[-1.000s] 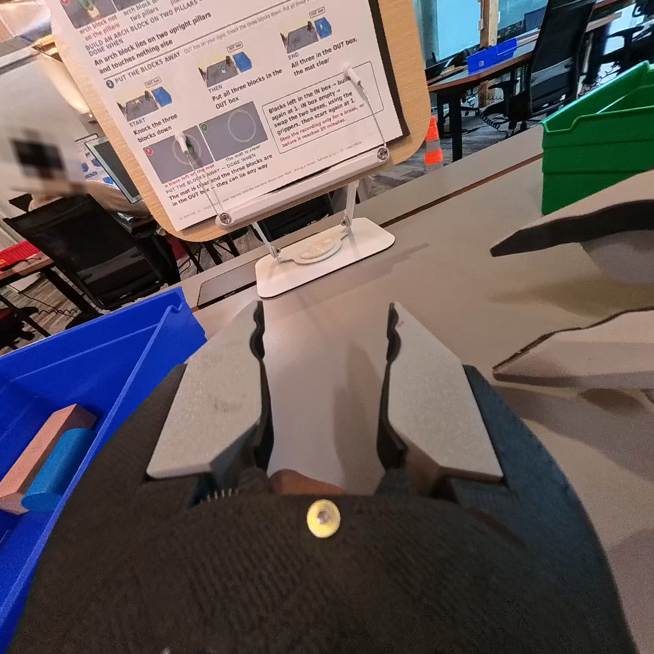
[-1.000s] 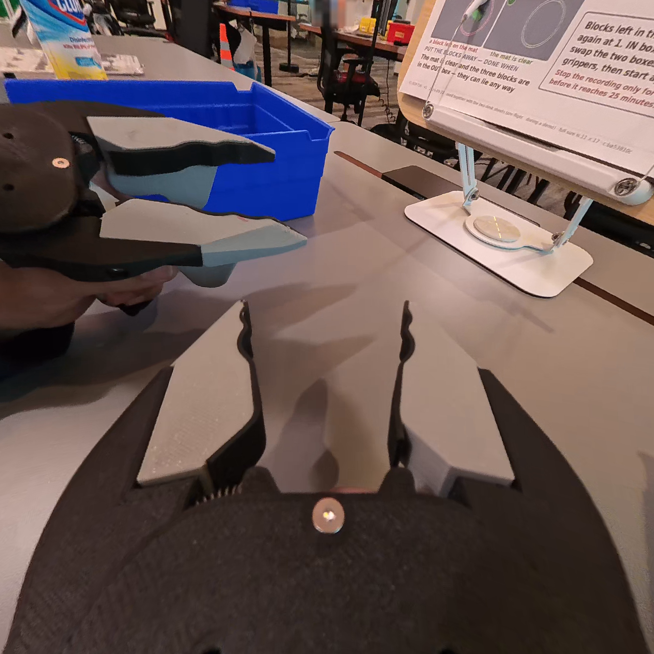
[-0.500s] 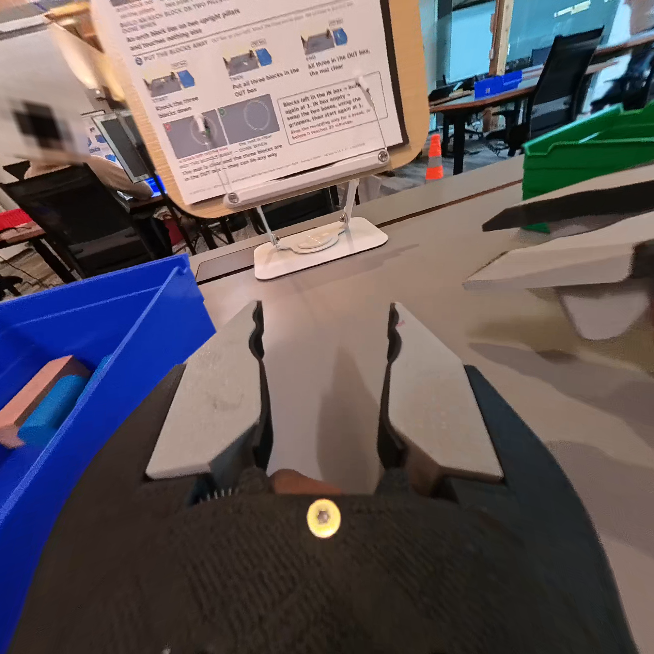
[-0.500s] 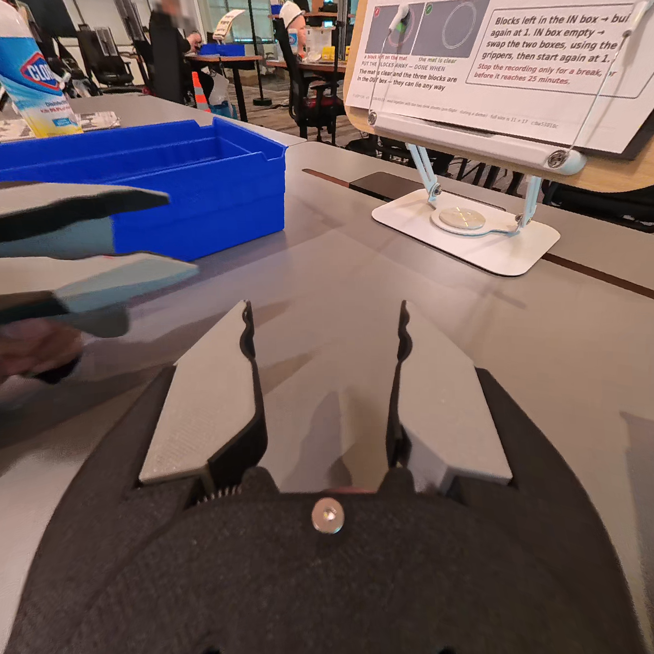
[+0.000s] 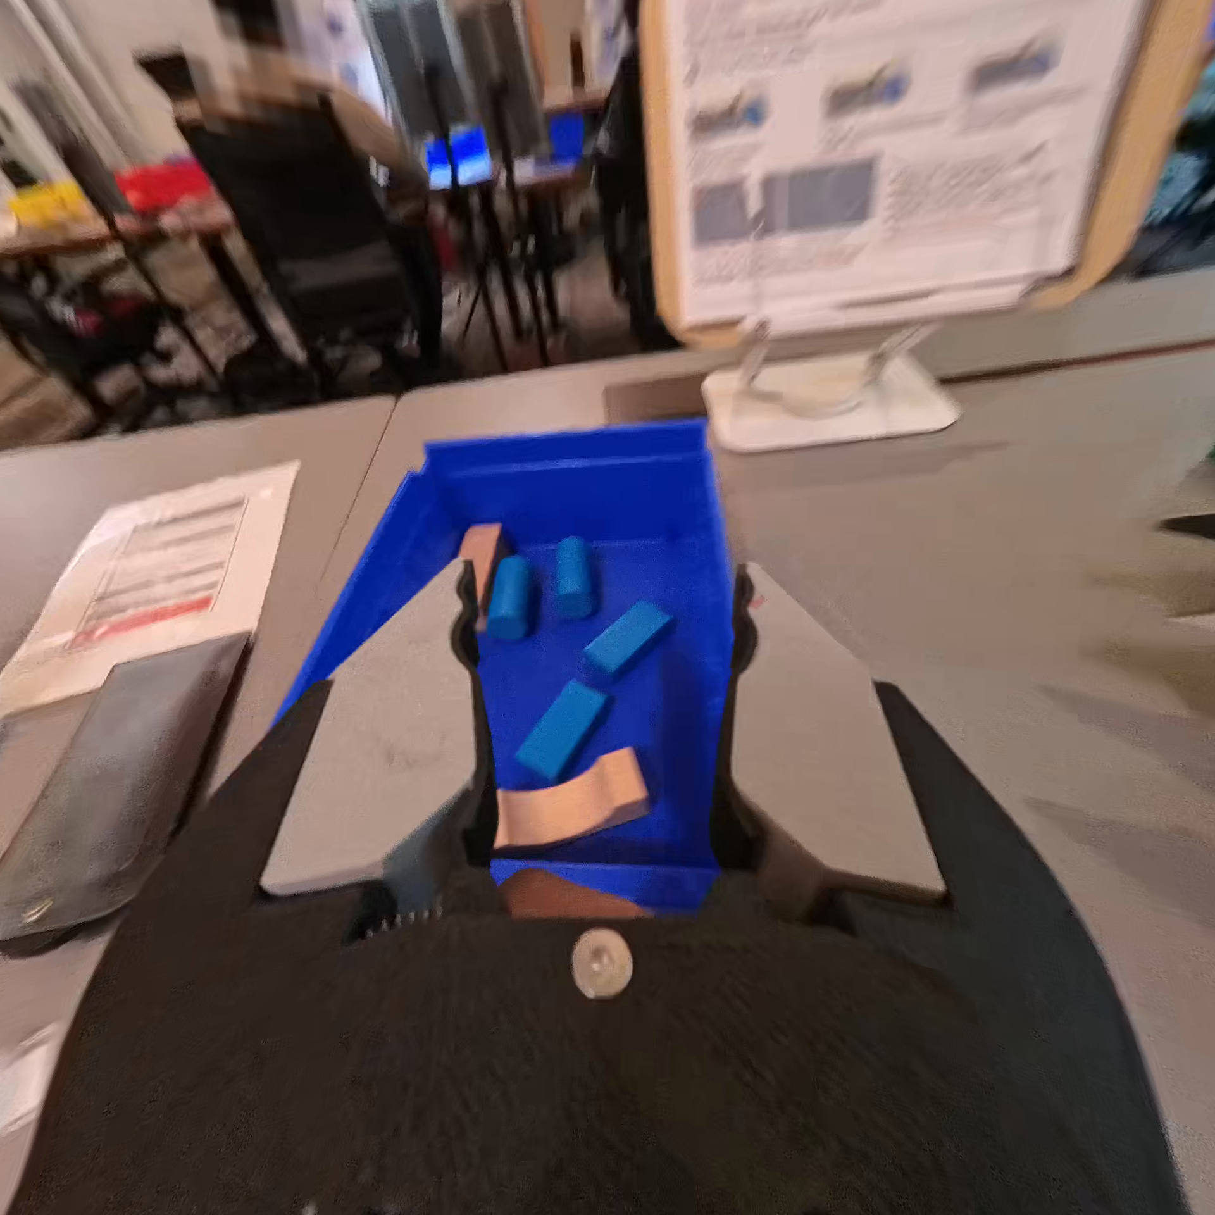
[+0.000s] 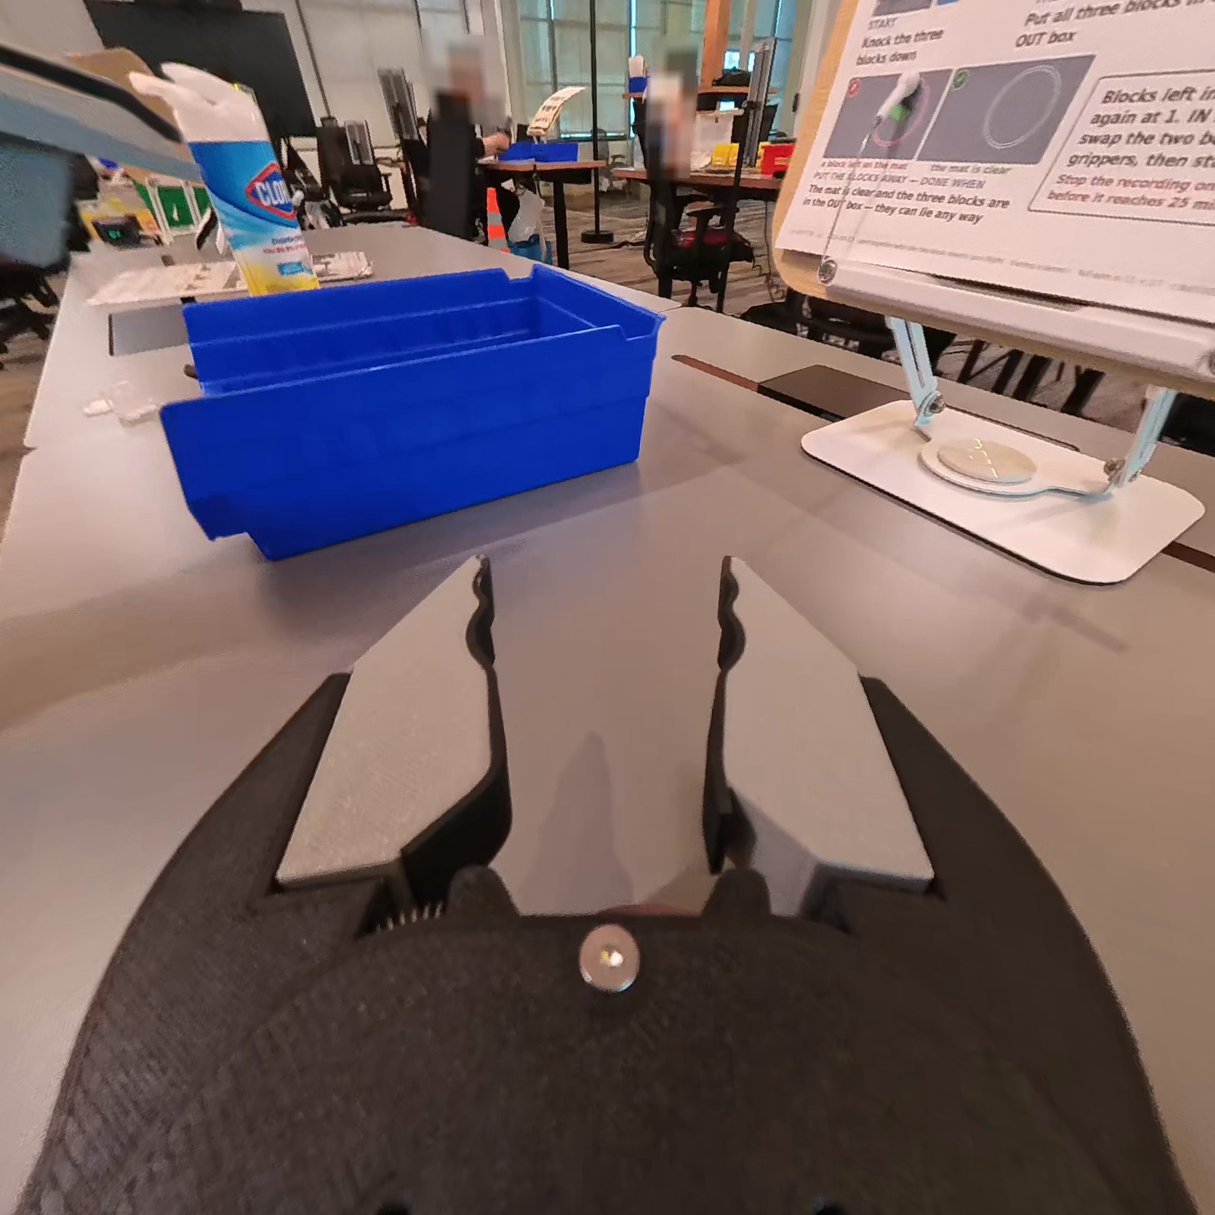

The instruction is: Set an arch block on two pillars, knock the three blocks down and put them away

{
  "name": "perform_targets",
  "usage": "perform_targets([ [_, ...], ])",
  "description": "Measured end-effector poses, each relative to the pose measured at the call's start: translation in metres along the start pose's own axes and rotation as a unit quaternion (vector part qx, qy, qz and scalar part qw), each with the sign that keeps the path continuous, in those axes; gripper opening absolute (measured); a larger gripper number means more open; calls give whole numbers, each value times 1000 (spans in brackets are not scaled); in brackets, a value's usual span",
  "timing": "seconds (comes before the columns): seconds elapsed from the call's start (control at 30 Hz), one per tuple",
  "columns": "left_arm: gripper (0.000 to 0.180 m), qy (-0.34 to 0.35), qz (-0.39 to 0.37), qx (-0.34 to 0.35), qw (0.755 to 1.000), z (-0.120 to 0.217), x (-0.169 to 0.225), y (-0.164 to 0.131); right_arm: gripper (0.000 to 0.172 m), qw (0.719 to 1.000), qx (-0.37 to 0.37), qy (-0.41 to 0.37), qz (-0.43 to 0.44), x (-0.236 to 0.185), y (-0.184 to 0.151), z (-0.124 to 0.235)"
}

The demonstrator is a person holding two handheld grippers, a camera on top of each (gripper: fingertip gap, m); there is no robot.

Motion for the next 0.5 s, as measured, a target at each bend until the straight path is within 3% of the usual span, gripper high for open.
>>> perform_targets([
  [0.13, 70, 33, -25, -111, 993, -48, -45, -32, 66, 1000, 1, 2, 23, -1, 2, 2],
  [0.27, 65, 29, -34, -209, 977, -88, -65, -72, 64, 1000, 0, 11, 10, 0, -2, 2],
  [0.5, 49, -5, -47, -261, 964, -146, -60, -92, 62, 999, -22, 39, 3, -6, -10, -8],
])
Point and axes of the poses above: each gripper's, where its closed fingertips meet, z back along the fingers, y out of its top, x = y × z across the jaws, the point moved 10 cm from there along z, back along the fingers, and after that the axes turned 14 degrees about x, right-handed, at the moved point
